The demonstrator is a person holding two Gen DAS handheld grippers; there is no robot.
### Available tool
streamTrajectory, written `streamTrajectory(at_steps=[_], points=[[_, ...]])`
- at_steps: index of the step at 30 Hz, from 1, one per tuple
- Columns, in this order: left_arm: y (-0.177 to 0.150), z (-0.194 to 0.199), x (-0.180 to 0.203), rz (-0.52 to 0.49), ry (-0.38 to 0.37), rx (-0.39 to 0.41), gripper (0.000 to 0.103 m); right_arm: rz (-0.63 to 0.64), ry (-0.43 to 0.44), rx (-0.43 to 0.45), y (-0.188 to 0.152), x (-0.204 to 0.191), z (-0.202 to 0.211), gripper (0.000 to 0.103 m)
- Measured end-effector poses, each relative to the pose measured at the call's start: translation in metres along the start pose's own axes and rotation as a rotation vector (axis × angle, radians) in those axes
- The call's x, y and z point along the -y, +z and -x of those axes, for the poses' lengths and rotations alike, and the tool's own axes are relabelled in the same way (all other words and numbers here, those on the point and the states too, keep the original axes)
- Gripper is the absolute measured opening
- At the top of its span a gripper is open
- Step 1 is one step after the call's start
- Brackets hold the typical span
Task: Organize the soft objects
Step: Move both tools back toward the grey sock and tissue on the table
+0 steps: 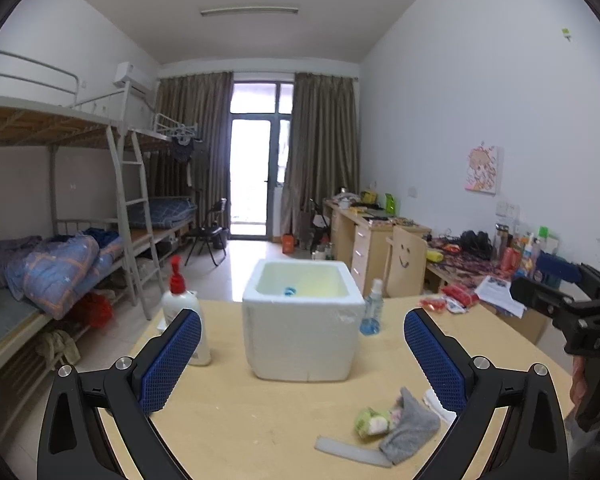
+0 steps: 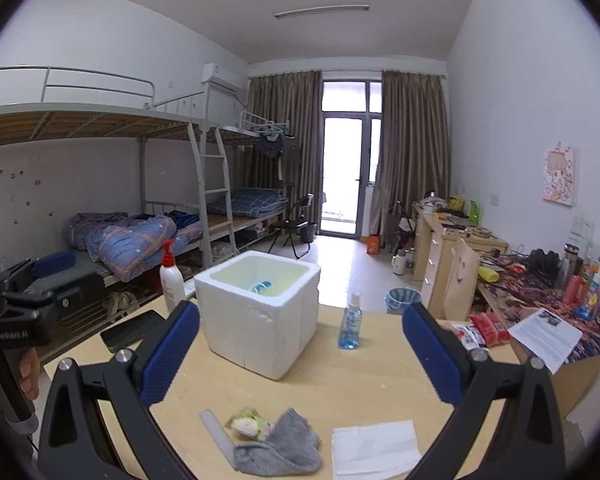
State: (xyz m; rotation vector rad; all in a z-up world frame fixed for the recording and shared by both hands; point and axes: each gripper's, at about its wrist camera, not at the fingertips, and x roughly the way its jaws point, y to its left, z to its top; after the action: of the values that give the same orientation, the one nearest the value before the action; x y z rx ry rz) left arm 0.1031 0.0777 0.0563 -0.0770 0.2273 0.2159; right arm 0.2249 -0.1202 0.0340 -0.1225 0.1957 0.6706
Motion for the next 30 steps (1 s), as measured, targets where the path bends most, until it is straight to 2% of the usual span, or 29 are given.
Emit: streamTrajectory(at_steps=[5,9,22,25,30], points=[[-0.019,0.001,0.01,-0.005,-0.022,0.033,0.102,-0.007,-0.056,0.047,-0.019,0.005,0.012,0.102],[-0.036,-0.006,0.018,-0.016,-0.059,-0.008,0.102,-0.016,-0.092,0.07,-0.037,0.011,0.02,0.102],[-0.078,-0.008,0.021,0.006,-0.085,0.015,0.102,-0.065,-0.116,-0.003,-0.08,0.021,0.019,0.102],[-0.088,-0.014,0.028,-0.009,-0.068,-0.023,0.102,-0.085,-0.128,-0.035,-0.091,0.026,0.015,0.102],[-0.102,-0.024,0.038,-0.008,-0.131,-0.078,0.102,-0.097,-0.148,-0.07,-0.104,0.032,0.011,0.102]])
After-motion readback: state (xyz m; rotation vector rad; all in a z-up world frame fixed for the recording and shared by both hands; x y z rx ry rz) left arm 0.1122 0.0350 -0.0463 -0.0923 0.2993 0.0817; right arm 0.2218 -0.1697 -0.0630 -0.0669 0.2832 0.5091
